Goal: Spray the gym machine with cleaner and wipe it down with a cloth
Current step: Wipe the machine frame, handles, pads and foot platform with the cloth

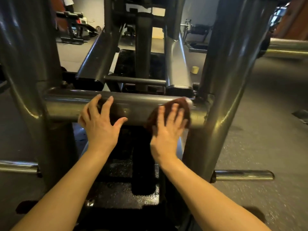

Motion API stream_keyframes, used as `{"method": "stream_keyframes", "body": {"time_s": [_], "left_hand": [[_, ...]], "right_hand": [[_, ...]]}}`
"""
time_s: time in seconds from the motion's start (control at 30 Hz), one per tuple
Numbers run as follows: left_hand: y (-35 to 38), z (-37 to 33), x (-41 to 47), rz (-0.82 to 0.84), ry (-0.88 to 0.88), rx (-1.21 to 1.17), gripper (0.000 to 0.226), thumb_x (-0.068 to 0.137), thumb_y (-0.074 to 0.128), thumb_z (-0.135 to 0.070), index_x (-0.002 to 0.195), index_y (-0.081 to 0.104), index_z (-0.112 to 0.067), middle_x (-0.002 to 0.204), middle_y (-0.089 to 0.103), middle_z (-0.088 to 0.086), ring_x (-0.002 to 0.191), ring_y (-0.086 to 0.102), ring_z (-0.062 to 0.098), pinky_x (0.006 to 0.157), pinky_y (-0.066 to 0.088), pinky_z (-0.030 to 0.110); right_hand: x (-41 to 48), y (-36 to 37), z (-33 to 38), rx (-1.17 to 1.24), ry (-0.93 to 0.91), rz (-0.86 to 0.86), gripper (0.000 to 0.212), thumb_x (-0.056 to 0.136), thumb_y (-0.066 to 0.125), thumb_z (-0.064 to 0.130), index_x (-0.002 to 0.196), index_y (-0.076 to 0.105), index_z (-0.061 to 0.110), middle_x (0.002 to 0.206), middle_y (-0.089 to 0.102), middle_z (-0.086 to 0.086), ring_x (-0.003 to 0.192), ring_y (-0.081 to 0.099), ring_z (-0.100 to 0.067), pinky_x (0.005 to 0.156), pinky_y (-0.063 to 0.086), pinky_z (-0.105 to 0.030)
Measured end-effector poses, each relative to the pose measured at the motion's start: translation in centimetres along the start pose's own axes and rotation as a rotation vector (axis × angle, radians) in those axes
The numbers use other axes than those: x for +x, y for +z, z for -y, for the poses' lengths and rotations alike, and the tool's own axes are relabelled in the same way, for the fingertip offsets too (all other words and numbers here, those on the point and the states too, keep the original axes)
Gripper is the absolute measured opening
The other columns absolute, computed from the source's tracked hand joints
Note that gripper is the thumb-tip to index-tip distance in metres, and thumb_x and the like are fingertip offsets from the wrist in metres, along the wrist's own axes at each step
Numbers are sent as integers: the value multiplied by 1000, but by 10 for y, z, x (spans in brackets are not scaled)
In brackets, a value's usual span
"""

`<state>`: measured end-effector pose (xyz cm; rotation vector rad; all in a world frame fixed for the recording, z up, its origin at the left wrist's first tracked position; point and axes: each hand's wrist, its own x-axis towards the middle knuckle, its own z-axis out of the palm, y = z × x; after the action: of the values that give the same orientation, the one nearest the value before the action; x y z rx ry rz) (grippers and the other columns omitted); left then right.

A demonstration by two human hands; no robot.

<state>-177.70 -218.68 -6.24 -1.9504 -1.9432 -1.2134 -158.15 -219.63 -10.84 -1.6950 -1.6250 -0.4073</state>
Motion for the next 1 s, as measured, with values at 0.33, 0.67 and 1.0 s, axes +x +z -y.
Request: {"method": "stream_keyframes", "body": {"time_s": [0.33, 0.67, 1.0], "left_hand": [[2, 1, 0, 1, 18, -17, 79, 83, 81, -42, 151, 44, -26, 161, 26, 11, 145, 22, 40, 115, 22, 60], [-19, 45, 21, -55, -125, -53, 87, 78, 85, -44, 151, 40, -29, 156, 29, 6, 143, 26, 36, 115, 24, 58], [-40, 94, 27, -150, -190, -143, 82, 76, 88, -38, 148, 50, -24, 148, 36, 8, 137, 36, 32, 117, 27, 55]], "right_hand": [[20, -36, -59, -51, 241, -90, 81, 97, 58, 25, 165, 16, 17, 172, 1, -17, 158, -4, -41, 126, 1, -61], [32, 0, 63, -109, -493, 183, 81, 101, 52, 37, 166, 3, 32, 172, -12, -13, 157, -19, -35, 124, -5, -63], [41, -38, -13, -276, -506, 120, 80, 99, 61, 36, 166, 17, 25, 172, 8, -16, 159, -1, -39, 125, 5, -64]]}}
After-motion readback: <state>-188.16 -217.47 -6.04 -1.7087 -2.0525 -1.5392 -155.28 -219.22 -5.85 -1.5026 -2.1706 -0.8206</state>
